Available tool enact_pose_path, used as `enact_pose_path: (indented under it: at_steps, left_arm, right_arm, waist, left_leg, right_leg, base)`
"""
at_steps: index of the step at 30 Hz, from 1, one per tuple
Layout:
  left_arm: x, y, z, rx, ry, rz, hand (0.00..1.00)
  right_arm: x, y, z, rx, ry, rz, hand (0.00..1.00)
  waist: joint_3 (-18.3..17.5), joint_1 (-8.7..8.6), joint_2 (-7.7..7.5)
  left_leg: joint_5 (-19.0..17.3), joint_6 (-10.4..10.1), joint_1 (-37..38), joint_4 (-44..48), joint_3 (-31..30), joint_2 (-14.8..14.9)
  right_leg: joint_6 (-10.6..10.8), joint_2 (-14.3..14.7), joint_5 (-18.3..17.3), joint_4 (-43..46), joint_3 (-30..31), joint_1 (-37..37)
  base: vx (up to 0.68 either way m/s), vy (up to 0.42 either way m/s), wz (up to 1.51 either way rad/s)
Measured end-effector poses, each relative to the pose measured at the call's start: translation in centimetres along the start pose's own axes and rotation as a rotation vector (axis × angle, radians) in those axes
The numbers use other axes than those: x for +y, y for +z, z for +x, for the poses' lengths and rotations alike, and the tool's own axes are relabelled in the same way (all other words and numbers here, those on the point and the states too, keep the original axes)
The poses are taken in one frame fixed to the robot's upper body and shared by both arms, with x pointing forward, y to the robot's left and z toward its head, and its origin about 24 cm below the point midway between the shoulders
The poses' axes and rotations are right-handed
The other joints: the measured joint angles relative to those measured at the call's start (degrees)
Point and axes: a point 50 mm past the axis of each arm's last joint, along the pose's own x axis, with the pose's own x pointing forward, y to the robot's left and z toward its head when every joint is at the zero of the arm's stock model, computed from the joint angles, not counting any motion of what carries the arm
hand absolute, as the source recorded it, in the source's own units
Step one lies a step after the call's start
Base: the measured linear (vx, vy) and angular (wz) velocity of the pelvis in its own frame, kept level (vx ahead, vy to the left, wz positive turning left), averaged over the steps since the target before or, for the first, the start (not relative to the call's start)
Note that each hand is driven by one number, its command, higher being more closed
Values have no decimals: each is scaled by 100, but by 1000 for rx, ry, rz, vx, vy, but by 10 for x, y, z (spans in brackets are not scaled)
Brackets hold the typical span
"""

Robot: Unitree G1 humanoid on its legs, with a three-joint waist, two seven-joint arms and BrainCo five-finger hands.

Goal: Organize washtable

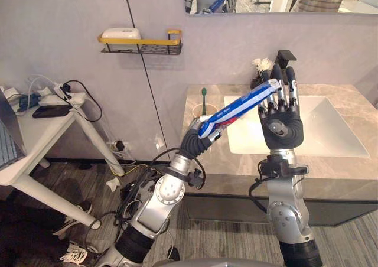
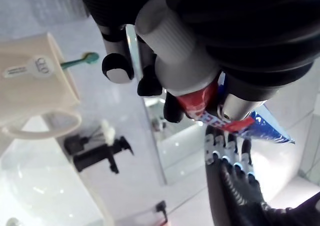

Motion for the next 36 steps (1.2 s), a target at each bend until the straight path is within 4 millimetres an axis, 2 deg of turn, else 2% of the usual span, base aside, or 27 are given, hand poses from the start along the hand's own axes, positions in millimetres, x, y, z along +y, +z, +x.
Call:
enact_pose_path:
  at_steps: [12, 17, 28, 36]
  left_arm:
    - [0, 13, 2, -51, 10, -37, 100]
    - [-5, 14, 2, -49, -3, -74, 100]
    - [-26, 21, 2, -74, -105, -121, 100]
    - [-33, 23, 2, -72, -137, -146, 100]
  right_arm:
    - [-2, -2, 2, 4, -14, 16, 0]
    - [-10, -11, 4, 39, -53, 10, 0]
    - [-2, -13, 14, 32, -16, 63, 0]
    - [4, -19, 13, 56, 11, 88, 0]
  waist:
    - [28, 32, -49]
    - [29, 40, -55]
    - [42, 53, -87]
    - [69, 56, -139]
  left_leg:
    - [3, -1, 8, 0, -18, -4]
    - [6, -2, 11, 0, -31, -4]
    - [10, -8, -1, 0, -79, -7]
    - [30, -12, -30, 1, -144, -11]
  right_leg:
    - [5, 0, 1, 2, -19, 19]
    - [-20, 1, -14, 2, -34, 30]
    - [-10, 6, -24, 2, -90, 48]
    - [-8, 11, -30, 8, -149, 54]
  base:
    - [0, 0, 0]
    - [0, 0, 0]
    - [2, -2, 1]
    - [-1, -1, 3]
